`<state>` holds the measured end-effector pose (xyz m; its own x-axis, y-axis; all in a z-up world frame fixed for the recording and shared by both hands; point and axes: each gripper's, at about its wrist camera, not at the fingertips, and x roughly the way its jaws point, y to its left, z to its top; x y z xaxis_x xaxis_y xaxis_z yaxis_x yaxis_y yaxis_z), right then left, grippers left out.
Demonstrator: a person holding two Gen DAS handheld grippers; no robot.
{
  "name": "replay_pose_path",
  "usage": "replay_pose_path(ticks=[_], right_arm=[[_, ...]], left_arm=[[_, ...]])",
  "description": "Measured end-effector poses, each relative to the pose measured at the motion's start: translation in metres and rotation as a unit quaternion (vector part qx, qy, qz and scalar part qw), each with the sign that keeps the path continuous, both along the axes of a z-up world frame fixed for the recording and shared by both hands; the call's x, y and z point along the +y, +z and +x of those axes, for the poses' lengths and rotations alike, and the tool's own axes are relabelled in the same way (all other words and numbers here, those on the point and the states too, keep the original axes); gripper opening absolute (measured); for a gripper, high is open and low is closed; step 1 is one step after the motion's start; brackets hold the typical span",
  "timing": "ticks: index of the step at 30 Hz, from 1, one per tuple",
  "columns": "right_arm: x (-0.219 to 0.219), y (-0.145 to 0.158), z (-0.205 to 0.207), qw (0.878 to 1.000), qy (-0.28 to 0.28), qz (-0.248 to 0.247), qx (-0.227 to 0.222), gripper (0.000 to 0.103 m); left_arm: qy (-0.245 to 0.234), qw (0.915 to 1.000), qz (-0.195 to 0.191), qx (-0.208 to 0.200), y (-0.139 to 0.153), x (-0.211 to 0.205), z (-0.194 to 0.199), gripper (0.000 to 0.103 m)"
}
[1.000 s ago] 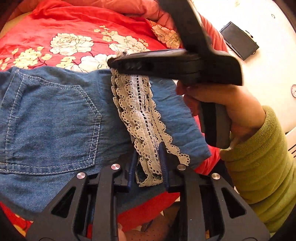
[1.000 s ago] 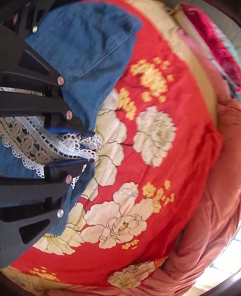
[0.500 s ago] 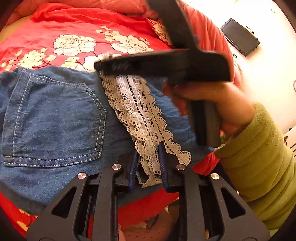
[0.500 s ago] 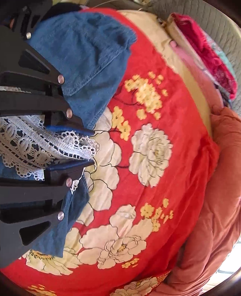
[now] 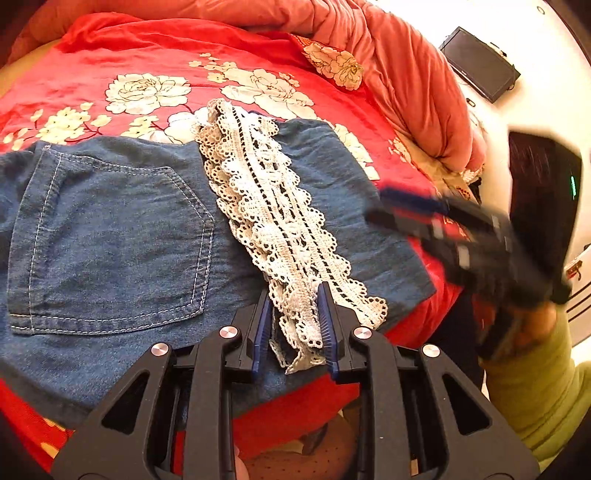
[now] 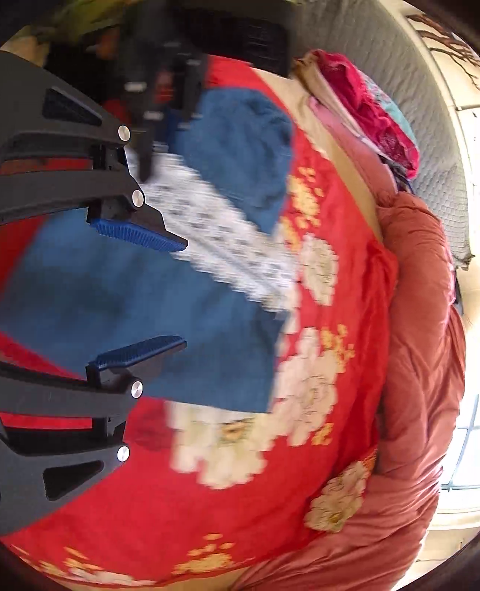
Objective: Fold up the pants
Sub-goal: 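Open the right tool, then the left tool, releasing the lace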
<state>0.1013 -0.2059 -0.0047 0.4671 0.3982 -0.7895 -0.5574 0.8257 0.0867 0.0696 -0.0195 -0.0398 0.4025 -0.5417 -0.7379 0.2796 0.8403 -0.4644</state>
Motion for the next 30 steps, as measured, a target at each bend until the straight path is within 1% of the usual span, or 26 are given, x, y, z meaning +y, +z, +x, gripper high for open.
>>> replay_pose_path(ticks=[3, 4, 6, 10, 12, 17, 20, 24, 30], right_arm=[[-0.002, -0.023, -0.018, 0.999, 0.003, -0.036, 0.011, 0.047], [-0.003, -0.029, -0.020, 0.999, 0.001, -0.039, 0.015, 0.047], [-0.007, -0.037, -0.022, 1.000, -0.003, -0.026, 0.014, 0.047], [-0.006, -0.043, -0.023, 1.000, -0.006, -0.027, 0.008, 0.048], [-0.009, -0.043, -0.024, 1.000, -0.008, -0.019, 0.008, 0.048], [-0.010, -0.040, -0.024, 1.000, -0.011, -0.016, 0.006, 0.048], [-0.013, -0.037, -0.026, 1.000, -0.013, -0.004, 0.012, 0.053], [-0.018, -0.030, -0.031, 1.000, -0.017, 0.007, 0.015, 0.055], [-0.021, -0.022, -0.037, 1.000, -0.022, 0.016, 0.014, 0.055]], left_arm=[[0.002, 0.9999, 0.015, -0.006, 0.005, -0.005, 0.001, 0.018], [0.002, 0.9998, 0.018, -0.007, 0.003, -0.003, 0.002, 0.020], [0.004, 0.9995, 0.029, -0.009, 0.000, -0.006, 0.002, 0.020], [0.009, 0.9989, 0.043, -0.019, 0.000, -0.008, -0.001, 0.021], [0.012, 0.9985, 0.048, -0.026, 0.001, -0.008, -0.004, 0.021], [0.025, 0.9967, 0.065, -0.042, 0.003, -0.010, -0.015, 0.021], [0.035, 0.9955, 0.073, -0.049, 0.006, -0.010, -0.022, 0.021], [0.048, 0.9949, 0.069, -0.055, 0.012, -0.006, -0.031, 0.021], [0.066, 0.9921, 0.082, -0.069, 0.023, 0.001, -0.043, 0.022]])
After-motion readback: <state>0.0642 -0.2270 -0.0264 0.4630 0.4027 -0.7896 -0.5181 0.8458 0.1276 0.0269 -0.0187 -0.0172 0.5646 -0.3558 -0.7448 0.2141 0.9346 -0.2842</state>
